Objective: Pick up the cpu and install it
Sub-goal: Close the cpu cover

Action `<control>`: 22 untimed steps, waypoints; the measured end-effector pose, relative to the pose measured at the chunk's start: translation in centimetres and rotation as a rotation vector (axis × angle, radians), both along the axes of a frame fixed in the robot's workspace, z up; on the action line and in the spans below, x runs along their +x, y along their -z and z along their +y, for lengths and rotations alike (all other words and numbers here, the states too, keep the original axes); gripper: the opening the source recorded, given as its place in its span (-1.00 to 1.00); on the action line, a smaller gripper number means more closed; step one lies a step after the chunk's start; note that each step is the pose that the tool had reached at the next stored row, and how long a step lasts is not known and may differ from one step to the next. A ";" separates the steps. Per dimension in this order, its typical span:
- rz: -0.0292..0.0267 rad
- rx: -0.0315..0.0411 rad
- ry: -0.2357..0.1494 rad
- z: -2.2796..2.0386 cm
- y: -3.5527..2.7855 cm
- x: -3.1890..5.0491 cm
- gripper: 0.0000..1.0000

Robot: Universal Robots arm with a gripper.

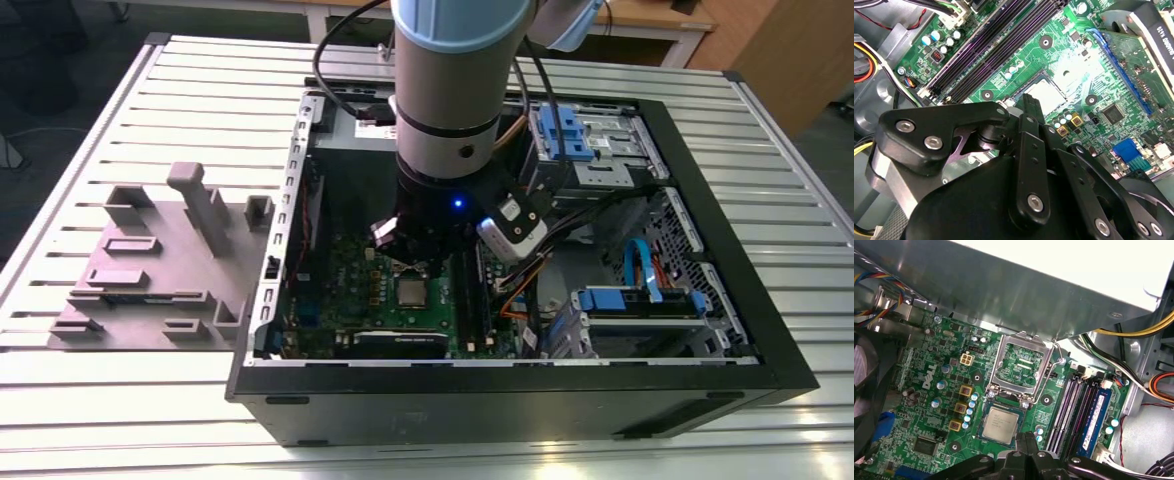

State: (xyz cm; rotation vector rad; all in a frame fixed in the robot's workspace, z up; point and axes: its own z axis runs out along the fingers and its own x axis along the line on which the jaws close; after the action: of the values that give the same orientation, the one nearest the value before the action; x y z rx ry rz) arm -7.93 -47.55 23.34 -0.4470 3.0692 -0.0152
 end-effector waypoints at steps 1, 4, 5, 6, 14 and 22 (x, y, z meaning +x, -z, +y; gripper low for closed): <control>0.0000 0.0001 0.000 0.00 0.00 0.00 -0.80; 0.0000 0.0000 0.000 0.00 0.00 0.00 -0.80; 0.0000 0.0000 0.000 0.00 0.00 0.00 -0.80; 0.0000 0.0000 0.000 0.00 0.00 0.00 -0.80; 0.0000 0.0000 -0.051 0.00 0.01 0.00 -0.80; -0.0002 0.0035 -0.078 0.57 0.18 0.19 -0.80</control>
State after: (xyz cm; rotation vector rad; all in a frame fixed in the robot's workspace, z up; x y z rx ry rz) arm -7.74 -46.98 23.16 -0.5661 3.0485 -0.0075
